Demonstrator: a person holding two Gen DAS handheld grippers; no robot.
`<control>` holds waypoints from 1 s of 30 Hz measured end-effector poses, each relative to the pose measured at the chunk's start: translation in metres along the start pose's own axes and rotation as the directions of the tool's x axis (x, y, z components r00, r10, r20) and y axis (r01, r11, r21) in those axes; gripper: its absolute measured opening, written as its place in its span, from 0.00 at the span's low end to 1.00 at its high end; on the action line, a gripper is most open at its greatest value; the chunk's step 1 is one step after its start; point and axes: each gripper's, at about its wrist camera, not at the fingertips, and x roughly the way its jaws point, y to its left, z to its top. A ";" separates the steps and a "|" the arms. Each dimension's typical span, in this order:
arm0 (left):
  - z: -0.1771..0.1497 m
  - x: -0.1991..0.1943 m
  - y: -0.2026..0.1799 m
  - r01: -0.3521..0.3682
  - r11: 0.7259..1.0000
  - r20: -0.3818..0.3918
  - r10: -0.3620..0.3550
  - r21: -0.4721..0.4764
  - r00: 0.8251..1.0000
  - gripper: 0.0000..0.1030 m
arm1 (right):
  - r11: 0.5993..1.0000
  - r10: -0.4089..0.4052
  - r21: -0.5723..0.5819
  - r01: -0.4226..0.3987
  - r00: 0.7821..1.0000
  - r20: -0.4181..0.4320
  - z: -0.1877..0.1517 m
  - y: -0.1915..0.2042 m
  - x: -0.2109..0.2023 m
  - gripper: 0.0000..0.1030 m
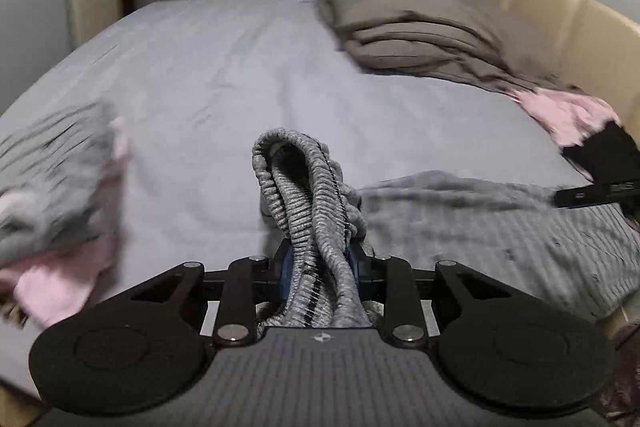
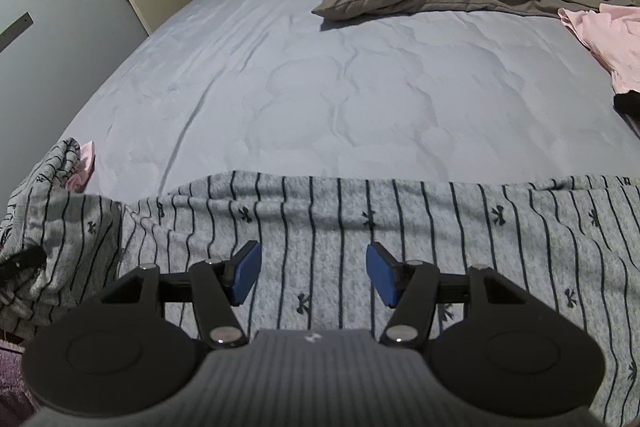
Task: Fold clothes
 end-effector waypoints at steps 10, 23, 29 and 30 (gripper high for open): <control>-0.003 0.048 -0.095 0.131 0.981 -0.097 -0.118 0.143 0.988 0.25 | 1.000 -0.015 -0.022 0.014 0.998 -0.058 -0.011 -0.005 0.006 0.60; -0.024 0.055 -0.129 0.368 0.905 -0.203 -0.328 0.211 0.922 0.46 | 1.000 -0.005 0.029 0.007 0.995 -0.096 -0.019 -0.017 0.014 0.60; -0.040 0.045 -0.125 0.343 0.889 -0.236 -0.279 0.304 0.931 0.46 | 0.996 0.081 0.033 -0.079 0.993 -0.088 -0.023 -0.007 0.013 0.59; -0.042 0.043 -0.126 0.350 0.882 -0.241 -0.282 0.316 0.929 0.46 | 0.995 0.098 0.029 -0.096 0.991 -0.092 -0.024 -0.002 0.014 0.59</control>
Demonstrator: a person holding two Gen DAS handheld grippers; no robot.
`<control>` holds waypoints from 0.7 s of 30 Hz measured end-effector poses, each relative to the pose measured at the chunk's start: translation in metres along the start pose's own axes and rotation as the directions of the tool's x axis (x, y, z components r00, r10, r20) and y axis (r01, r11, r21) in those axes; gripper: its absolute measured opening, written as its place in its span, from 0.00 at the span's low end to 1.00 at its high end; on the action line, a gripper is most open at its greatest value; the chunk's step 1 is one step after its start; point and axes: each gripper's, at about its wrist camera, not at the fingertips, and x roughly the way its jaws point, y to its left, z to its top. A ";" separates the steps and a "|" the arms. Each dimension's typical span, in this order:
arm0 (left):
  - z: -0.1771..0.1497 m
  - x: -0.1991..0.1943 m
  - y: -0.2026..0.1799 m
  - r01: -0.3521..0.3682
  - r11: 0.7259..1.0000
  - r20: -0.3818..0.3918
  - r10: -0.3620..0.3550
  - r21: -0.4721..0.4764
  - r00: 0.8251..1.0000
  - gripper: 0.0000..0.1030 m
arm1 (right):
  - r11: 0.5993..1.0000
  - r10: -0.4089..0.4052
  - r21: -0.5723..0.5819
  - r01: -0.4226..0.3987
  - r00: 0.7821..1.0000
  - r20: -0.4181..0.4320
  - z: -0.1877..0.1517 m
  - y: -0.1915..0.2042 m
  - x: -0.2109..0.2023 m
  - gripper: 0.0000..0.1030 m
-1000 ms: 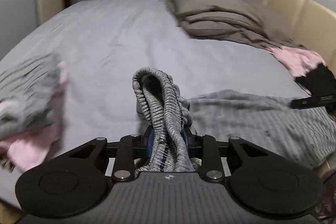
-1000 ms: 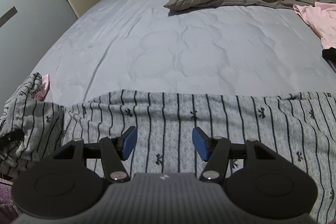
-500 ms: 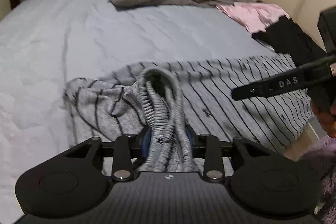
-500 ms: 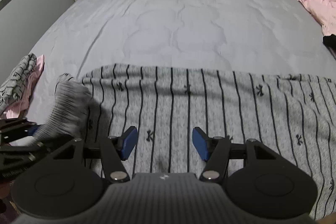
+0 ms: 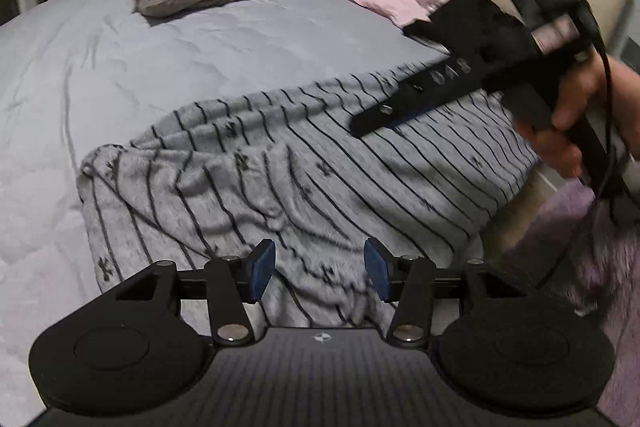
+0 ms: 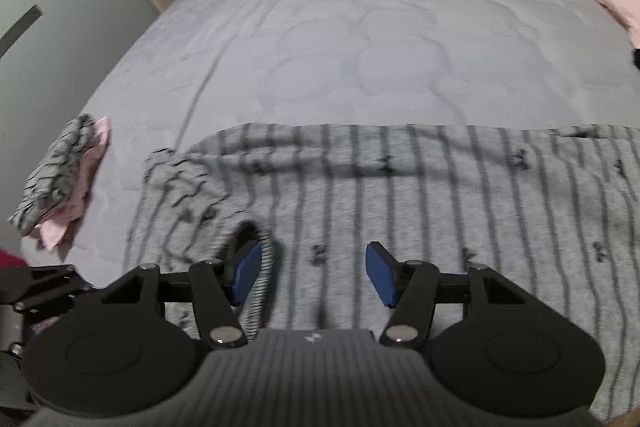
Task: Fold clothes
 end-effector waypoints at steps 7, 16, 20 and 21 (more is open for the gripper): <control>-0.007 0.016 -0.032 -0.012 0.997 0.022 0.010 0.080 1.000 0.46 | 0.998 0.043 -0.031 -0.046 0.996 -0.076 -0.015 0.025 0.019 0.50; -0.005 0.043 -0.045 -0.074 0.984 0.016 0.072 0.164 0.997 0.15 | 0.997 0.072 -0.012 -0.074 0.994 -0.084 -0.015 0.025 0.024 0.37; -0.009 0.042 -0.060 -0.074 0.946 0.039 0.065 0.316 0.997 0.13 | 0.995 0.095 0.023 -0.093 0.993 -0.076 -0.011 0.023 0.025 0.37; -0.011 0.042 -0.062 -0.072 0.938 0.038 0.063 0.339 0.997 0.13 | 0.995 0.098 0.028 -0.096 0.993 -0.072 -0.009 0.023 0.026 0.37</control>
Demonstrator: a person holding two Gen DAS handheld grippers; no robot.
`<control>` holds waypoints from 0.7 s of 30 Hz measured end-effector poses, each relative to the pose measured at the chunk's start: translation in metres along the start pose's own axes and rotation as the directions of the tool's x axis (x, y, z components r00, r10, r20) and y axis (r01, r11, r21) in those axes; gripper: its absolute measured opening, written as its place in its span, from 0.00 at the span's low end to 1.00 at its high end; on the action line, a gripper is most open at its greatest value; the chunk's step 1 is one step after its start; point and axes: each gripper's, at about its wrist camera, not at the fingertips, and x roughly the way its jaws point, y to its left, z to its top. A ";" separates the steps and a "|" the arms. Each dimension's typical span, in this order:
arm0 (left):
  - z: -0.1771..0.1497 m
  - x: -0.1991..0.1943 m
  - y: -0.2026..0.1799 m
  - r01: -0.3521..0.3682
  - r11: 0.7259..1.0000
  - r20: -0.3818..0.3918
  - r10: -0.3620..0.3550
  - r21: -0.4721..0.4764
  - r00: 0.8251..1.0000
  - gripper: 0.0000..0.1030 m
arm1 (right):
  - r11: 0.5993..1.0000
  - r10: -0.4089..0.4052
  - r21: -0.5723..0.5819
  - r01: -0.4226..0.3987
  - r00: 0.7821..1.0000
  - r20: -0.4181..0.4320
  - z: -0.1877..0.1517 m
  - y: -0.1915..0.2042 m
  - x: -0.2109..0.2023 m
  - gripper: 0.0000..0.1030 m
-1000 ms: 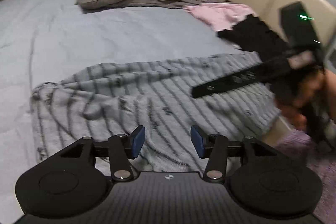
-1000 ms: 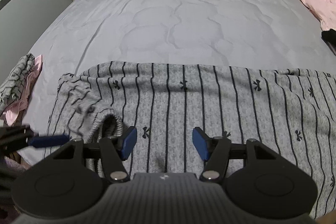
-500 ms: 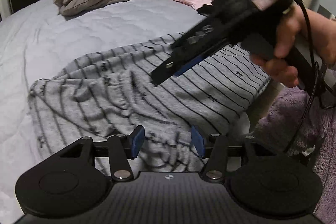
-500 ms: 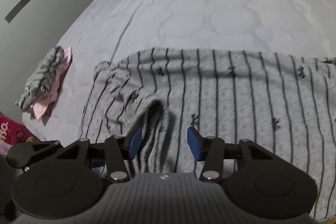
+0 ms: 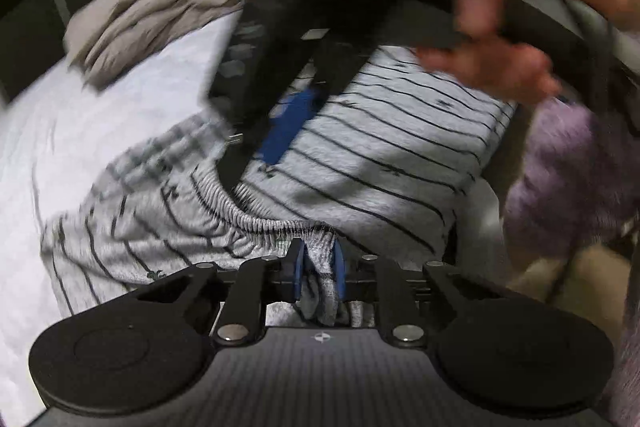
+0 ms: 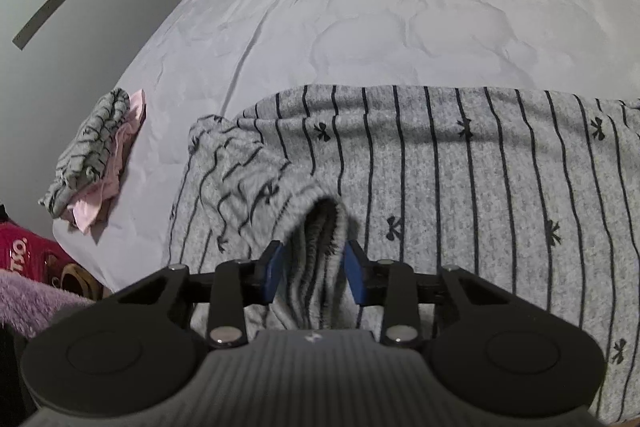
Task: Fold clothes
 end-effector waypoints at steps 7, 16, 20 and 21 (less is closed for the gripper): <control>-0.009 -0.016 0.000 0.018 1.000 0.009 -0.018 0.014 1.000 0.41 | 0.998 0.030 0.057 -0.031 0.999 0.013 0.008 0.000 0.009 0.40; -0.033 -0.039 0.040 -0.055 0.987 -0.066 0.045 -0.148 0.997 0.36 | 0.997 -0.009 0.080 0.007 1.000 0.016 0.015 0.003 0.031 0.18; -0.055 -0.029 0.062 -0.096 0.962 -0.197 0.045 -0.257 0.979 0.26 | 0.992 -0.100 0.083 0.097 0.994 0.037 0.019 0.001 0.033 0.10; -0.060 -0.026 0.065 -0.109 0.957 -0.224 0.048 -0.267 0.973 0.23 | 0.989 -0.122 0.084 0.119 0.992 0.039 0.019 0.000 0.033 0.10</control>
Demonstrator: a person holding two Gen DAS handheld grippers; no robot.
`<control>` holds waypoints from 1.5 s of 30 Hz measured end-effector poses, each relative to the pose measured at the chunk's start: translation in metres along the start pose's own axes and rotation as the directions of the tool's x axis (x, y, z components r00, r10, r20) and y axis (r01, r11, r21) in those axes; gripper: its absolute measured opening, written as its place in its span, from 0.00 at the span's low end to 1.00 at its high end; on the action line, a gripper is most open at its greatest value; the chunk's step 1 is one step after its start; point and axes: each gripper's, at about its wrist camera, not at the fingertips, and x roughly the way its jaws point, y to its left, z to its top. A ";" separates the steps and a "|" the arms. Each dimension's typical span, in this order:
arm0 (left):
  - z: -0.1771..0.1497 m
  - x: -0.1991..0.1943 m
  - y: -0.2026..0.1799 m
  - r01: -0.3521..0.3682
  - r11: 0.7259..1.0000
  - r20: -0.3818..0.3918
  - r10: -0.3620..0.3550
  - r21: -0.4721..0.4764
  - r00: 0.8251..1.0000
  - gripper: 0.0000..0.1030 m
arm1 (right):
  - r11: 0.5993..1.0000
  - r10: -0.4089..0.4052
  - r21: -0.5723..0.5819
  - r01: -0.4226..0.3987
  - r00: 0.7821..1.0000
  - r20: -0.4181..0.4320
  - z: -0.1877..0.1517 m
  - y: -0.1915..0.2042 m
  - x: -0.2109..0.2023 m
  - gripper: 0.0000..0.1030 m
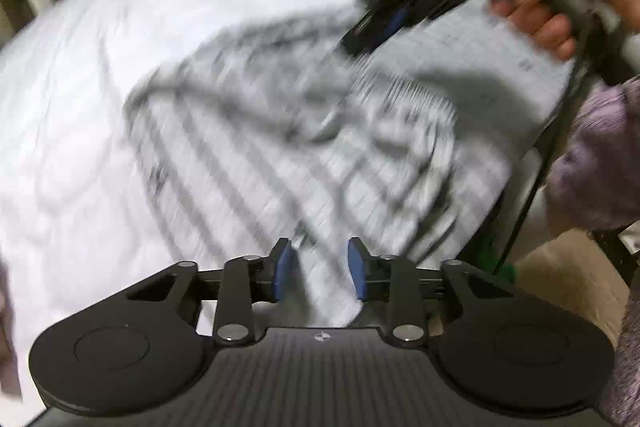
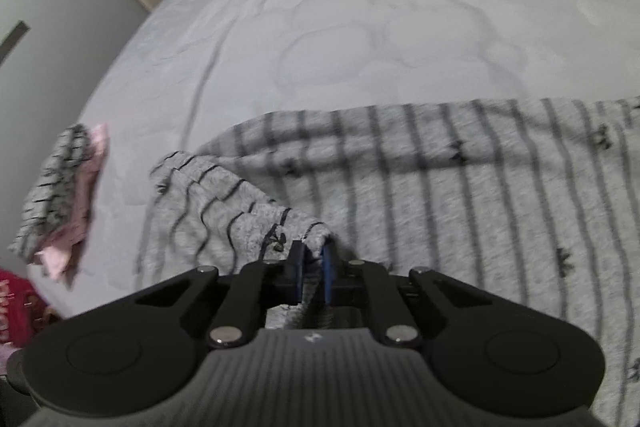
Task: Fold clothes
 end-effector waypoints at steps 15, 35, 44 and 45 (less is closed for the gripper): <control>-0.011 -0.014 0.001 0.073 0.997 0.026 -0.073 0.012 0.997 0.23 | 0.993 0.095 0.066 -0.093 0.995 -0.025 -0.015 -0.020 -0.022 0.55; -0.010 -0.031 0.065 -0.007 0.957 0.103 0.039 -0.291 0.994 0.23 | 0.980 0.193 -0.005 -0.197 0.967 -0.166 -0.041 0.004 0.023 0.37; -0.008 -0.030 0.071 -0.028 0.949 0.105 0.064 -0.314 0.992 0.23 | 0.982 0.172 -0.054 -0.180 0.976 -0.131 -0.032 0.021 0.005 0.19; -0.008 -0.031 0.073 -0.028 0.946 0.106 0.066 -0.321 0.992 0.23 | 0.980 0.178 -0.065 -0.186 0.977 -0.118 -0.029 0.025 -0.001 0.19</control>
